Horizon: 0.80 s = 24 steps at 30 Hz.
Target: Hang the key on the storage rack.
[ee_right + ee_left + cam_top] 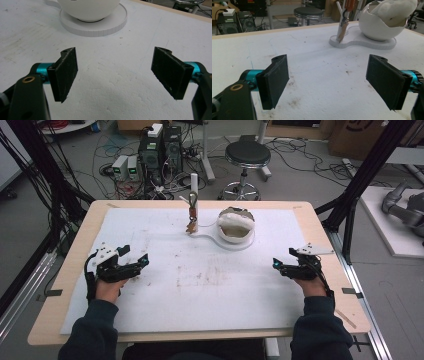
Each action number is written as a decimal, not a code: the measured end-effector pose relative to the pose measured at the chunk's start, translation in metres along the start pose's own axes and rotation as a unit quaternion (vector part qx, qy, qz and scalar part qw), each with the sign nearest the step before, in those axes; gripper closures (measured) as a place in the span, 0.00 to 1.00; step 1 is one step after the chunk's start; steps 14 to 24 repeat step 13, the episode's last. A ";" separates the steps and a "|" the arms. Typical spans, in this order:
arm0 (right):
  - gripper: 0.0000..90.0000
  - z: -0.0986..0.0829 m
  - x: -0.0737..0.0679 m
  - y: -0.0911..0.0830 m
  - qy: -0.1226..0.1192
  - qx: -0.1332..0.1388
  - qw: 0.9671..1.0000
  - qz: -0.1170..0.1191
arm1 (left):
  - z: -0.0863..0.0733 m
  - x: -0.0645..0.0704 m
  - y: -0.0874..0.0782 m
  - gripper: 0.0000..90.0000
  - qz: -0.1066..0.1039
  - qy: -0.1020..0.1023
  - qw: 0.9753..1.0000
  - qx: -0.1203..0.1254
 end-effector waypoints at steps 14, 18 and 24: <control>0.24 -0.001 0.003 0.001 0.001 -0.002 1.000 -0.001 | -0.001 -0.002 0.002 0.20 0.001 -0.006 1.000 0.000; 0.24 -0.001 0.003 0.001 0.001 -0.002 1.000 -0.001 | -0.001 -0.002 0.002 0.20 0.001 -0.006 1.000 0.000; 0.24 -0.001 0.003 0.001 0.001 -0.002 1.000 -0.001 | -0.001 -0.002 0.002 0.20 0.001 -0.006 1.000 0.000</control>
Point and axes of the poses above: each handheld gripper's, and its own axes: y roughly forward along the jaws, z roughly out of its top, x roughly to its right, the point moved 3 cm from there along y, roughly forward along the jaws, and after that the axes turned 13 degrees about -z, right-handed, at the moved point
